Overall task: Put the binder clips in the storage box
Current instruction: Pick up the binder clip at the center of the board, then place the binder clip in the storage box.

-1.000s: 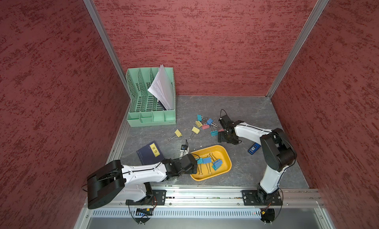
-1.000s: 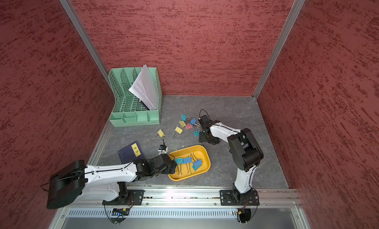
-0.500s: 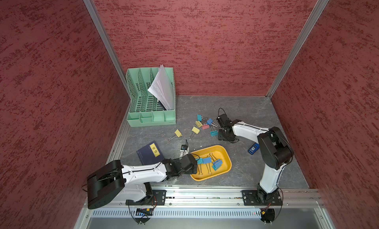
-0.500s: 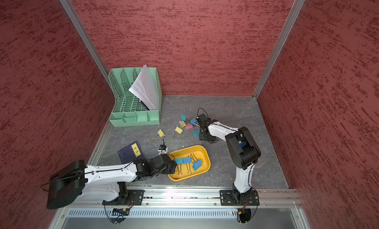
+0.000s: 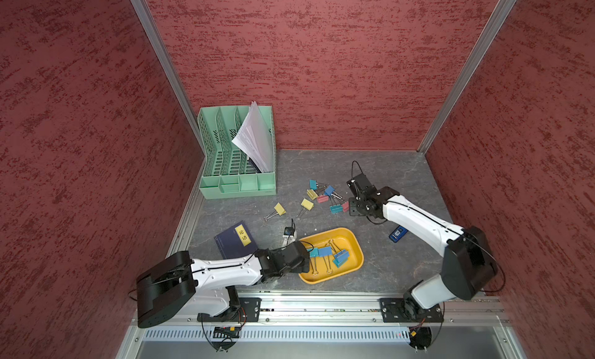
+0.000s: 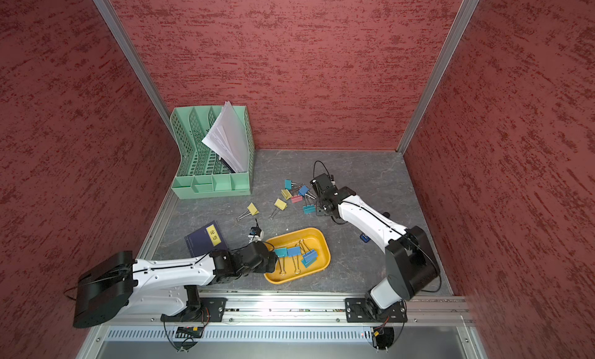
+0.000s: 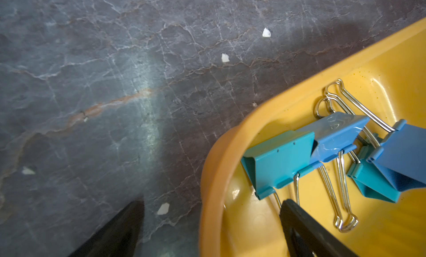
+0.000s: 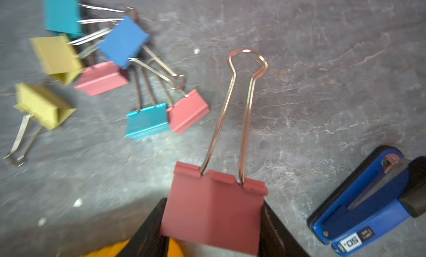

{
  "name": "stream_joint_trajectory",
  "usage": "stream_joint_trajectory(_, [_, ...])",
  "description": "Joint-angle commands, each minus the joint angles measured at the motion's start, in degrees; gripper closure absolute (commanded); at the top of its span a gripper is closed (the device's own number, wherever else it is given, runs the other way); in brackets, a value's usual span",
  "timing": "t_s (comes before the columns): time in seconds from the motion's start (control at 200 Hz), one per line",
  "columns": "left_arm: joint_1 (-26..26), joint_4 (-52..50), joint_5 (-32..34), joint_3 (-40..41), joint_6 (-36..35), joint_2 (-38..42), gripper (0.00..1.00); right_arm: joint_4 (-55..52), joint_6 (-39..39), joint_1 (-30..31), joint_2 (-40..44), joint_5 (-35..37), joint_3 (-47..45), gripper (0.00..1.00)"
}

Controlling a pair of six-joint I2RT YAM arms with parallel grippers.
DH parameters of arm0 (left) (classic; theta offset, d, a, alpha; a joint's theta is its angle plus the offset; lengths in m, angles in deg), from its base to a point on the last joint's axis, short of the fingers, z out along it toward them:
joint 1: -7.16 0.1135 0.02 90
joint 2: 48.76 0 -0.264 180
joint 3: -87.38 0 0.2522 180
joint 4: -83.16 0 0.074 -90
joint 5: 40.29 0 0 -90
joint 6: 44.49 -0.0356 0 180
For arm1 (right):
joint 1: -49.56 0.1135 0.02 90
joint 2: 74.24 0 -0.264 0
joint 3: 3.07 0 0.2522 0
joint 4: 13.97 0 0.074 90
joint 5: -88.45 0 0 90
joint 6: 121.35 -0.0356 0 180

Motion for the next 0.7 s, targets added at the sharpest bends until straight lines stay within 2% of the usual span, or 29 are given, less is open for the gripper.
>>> stream_joint_trajectory(0.0, [0.12,-3.24,-0.63,0.40,0.34,-0.46,0.03,-4.66,-1.34,7.22,4.74,-4.78,-3.46,0.60])
stream_joint_trajectory(0.165, [0.10,-3.43,-0.49,-0.59,-0.04,-1.45,0.03,-4.87,-9.36,19.51,8.35,-6.91,-7.54,0.60])
stream_joint_trajectory(0.281, [0.03,-3.07,-0.53,-0.79,0.18,-1.94,0.03,-3.90,-15.44,25.91,9.10,-6.39,-9.40,0.60])
stream_joint_trajectory(0.476, [-0.10,-2.43,-0.69,-1.07,0.17,-2.27,0.03,3.03,-21.77,31.43,6.11,-8.10,-12.70,0.58])
stream_joint_trajectory(0.561, [-0.12,-2.20,-0.67,-1.09,-0.01,-2.39,0.03,4.68,-22.48,32.42,3.20,-8.14,-12.90,0.50])
stream_joint_trajectory(0.696, [-0.14,-2.17,-0.76,-1.00,0.03,-2.53,0.03,4.48,-21.04,31.93,3.22,-6.39,-12.21,0.20])
